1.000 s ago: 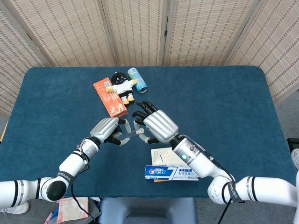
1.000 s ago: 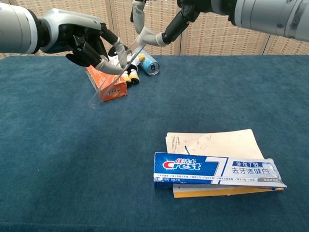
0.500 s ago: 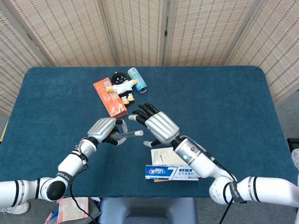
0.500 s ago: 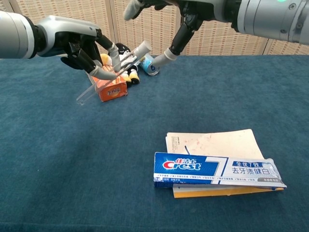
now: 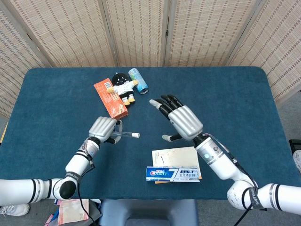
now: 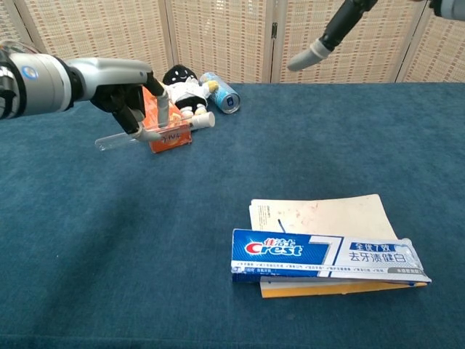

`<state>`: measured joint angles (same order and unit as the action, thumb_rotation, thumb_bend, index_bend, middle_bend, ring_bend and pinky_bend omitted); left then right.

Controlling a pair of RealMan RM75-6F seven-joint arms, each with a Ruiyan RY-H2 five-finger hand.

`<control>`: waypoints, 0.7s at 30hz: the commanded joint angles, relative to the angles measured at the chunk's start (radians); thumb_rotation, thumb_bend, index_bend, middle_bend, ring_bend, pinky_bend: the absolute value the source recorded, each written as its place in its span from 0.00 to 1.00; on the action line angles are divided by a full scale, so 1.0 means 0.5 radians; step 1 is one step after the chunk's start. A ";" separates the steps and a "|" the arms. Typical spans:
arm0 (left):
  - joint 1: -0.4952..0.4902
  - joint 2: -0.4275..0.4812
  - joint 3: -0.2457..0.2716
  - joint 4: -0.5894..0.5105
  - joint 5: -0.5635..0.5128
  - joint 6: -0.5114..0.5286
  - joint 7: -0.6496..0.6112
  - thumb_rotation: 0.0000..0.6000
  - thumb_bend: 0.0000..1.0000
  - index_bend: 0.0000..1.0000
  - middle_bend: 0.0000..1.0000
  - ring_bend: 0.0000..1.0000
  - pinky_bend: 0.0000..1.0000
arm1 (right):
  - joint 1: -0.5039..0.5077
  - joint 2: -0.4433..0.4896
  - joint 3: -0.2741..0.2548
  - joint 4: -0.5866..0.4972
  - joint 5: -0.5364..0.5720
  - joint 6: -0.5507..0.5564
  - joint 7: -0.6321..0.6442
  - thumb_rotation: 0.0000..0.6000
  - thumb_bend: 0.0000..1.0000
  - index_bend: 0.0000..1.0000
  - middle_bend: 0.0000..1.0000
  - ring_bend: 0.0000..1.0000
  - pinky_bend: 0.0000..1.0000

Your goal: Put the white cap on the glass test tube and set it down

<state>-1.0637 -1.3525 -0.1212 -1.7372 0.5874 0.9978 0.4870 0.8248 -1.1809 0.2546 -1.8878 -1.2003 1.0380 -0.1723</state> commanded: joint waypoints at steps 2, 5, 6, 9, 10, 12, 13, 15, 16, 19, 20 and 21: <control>-0.088 -0.223 0.030 0.179 -0.184 0.116 0.268 1.00 0.34 0.58 1.00 1.00 1.00 | -0.065 0.053 -0.012 0.022 -0.048 0.036 0.090 1.00 0.09 0.05 0.10 0.00 0.00; -0.118 -0.312 0.022 0.260 -0.240 0.140 0.368 1.00 0.34 0.57 1.00 1.00 1.00 | -0.096 0.072 -0.020 0.048 -0.072 0.042 0.143 1.00 0.09 0.05 0.10 0.00 0.00; -0.127 -0.335 0.026 0.283 -0.258 0.146 0.406 1.00 0.34 0.57 1.00 1.00 1.00 | -0.104 0.077 -0.023 0.056 -0.078 0.043 0.156 1.00 0.09 0.05 0.10 0.00 0.00; -0.151 -0.404 0.030 0.353 -0.302 0.160 0.511 1.00 0.34 0.56 1.00 1.00 1.00 | -0.127 0.086 -0.028 0.083 -0.096 0.046 0.199 1.00 0.09 0.05 0.10 0.00 0.00; -0.154 -0.425 0.027 0.374 -0.307 0.164 0.527 1.00 0.34 0.55 1.00 1.00 1.00 | -0.133 0.088 -0.029 0.091 -0.101 0.048 0.211 1.00 0.09 0.05 0.10 0.00 0.00; -0.158 -0.469 0.027 0.424 -0.318 0.170 0.570 1.00 0.34 0.54 1.00 1.00 1.00 | -0.145 0.090 -0.032 0.108 -0.111 0.047 0.234 1.00 0.09 0.05 0.10 0.00 0.00; -0.161 -0.485 0.028 0.442 -0.327 0.168 0.592 1.00 0.34 0.54 1.00 1.00 1.00 | -0.150 0.091 -0.032 0.114 -0.115 0.048 0.242 1.00 0.09 0.05 0.10 0.00 0.00; -0.167 -0.517 0.025 0.477 -0.357 0.163 0.640 1.00 0.34 0.53 1.00 1.00 1.00 | -0.161 0.093 -0.033 0.126 -0.125 0.050 0.261 1.00 0.09 0.05 0.10 0.00 0.00; -0.168 -0.529 0.021 0.490 -0.370 0.161 0.656 1.00 0.34 0.52 1.00 1.00 1.00 | -0.165 0.094 -0.033 0.131 -0.128 0.050 0.269 1.00 0.09 0.05 0.10 0.00 0.00; -0.168 -0.562 0.008 0.523 -0.389 0.148 0.688 1.00 0.34 0.50 1.00 1.00 1.00 | -0.176 0.097 -0.032 0.145 -0.135 0.048 0.289 1.00 0.09 0.05 0.10 0.00 0.00; -0.166 -0.573 0.006 0.536 -0.391 0.145 0.700 1.00 0.34 0.48 1.00 1.00 1.00 | -0.180 0.096 -0.030 0.152 -0.136 0.047 0.298 1.00 0.09 0.05 0.10 0.00 0.00; -0.165 -0.580 0.005 0.544 -0.393 0.143 0.709 1.00 0.34 0.47 1.00 1.00 1.00 | -0.182 0.096 -0.030 0.156 -0.137 0.045 0.304 1.00 0.09 0.05 0.10 0.00 0.00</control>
<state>-1.1465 -1.6402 -0.1177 -1.4673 0.3923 1.0706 0.8390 0.7347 -1.1329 0.2393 -1.8107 -1.2683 1.0612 -0.0212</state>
